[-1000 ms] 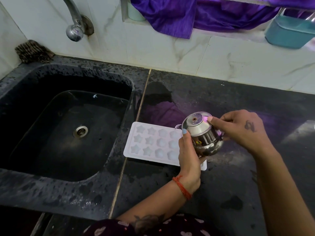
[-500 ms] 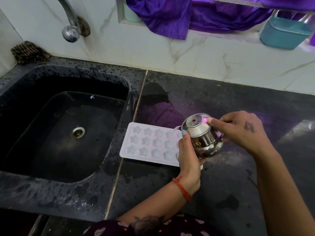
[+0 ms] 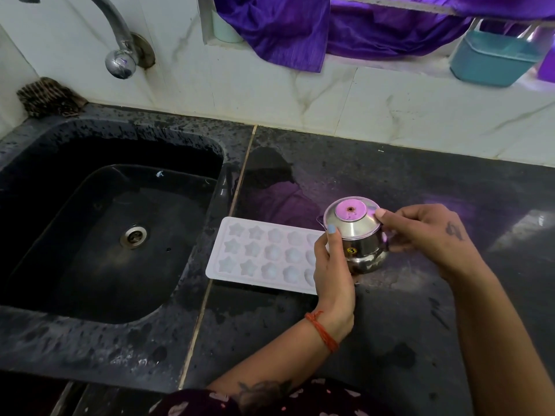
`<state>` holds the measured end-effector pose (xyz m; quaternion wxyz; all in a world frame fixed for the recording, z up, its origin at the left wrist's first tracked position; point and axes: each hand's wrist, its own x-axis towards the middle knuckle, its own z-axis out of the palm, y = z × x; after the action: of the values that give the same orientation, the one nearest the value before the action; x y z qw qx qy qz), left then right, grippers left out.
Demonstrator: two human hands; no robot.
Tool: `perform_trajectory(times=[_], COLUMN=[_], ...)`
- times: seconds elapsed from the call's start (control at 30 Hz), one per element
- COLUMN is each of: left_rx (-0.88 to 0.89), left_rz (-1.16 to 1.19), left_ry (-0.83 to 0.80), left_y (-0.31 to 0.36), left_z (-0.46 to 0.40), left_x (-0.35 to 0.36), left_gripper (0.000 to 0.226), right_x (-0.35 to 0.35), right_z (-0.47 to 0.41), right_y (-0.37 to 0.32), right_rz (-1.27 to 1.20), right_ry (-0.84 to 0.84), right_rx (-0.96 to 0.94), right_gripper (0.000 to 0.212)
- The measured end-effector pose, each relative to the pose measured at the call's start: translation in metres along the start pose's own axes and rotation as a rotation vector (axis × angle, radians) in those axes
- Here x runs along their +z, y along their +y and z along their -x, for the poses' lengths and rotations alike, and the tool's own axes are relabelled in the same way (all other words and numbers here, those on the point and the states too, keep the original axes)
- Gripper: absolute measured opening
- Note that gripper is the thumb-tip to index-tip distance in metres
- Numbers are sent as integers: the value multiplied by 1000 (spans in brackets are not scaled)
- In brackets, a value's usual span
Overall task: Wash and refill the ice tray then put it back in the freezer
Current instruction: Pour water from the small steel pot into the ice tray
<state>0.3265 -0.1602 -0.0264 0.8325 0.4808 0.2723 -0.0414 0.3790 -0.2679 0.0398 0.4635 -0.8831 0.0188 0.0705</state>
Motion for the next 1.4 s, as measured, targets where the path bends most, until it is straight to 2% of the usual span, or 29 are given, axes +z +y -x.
perform_trajectory(times=[0.23,0.43,0.57,0.7,0.87,1.0,1.23,1.33,1.4], left_rx=[-56,-45,-56,-57,-53,-65,-46,-4,16], left_rz=[52,61,77,89,107,121,93,27,-15], left_ry=[-64,-30,-20,-24,-23,-21,-14,10,23], left_y=[-6,-12,-13,-13,-13,-13,-14,-16,-18], left_z=[2,2,1,1,2,2,2,1,1], left_x=[6,10,11,13,16,18,20,21,20], left_gripper=[49,67,56,55,78,59,52,60,47], right_x=[-5,-8,-10,-11,-15,-17,-20,-21,-20], right_z=[0,-1,-2,-3,-3,-3,-4,-6,-8], right_y=[0,-3,-4,-7,-7,-7,-1,4,9], right_rz=[146,274,319,343,371,390,366,274,151], right_ry=[38,35,25,20,33,36,36,15,4], right_rx=[-24,-51,-76,-90,-106,-122,-112,-60,-10], right_gripper=[34,42,43,44,45,45,44,40,35])
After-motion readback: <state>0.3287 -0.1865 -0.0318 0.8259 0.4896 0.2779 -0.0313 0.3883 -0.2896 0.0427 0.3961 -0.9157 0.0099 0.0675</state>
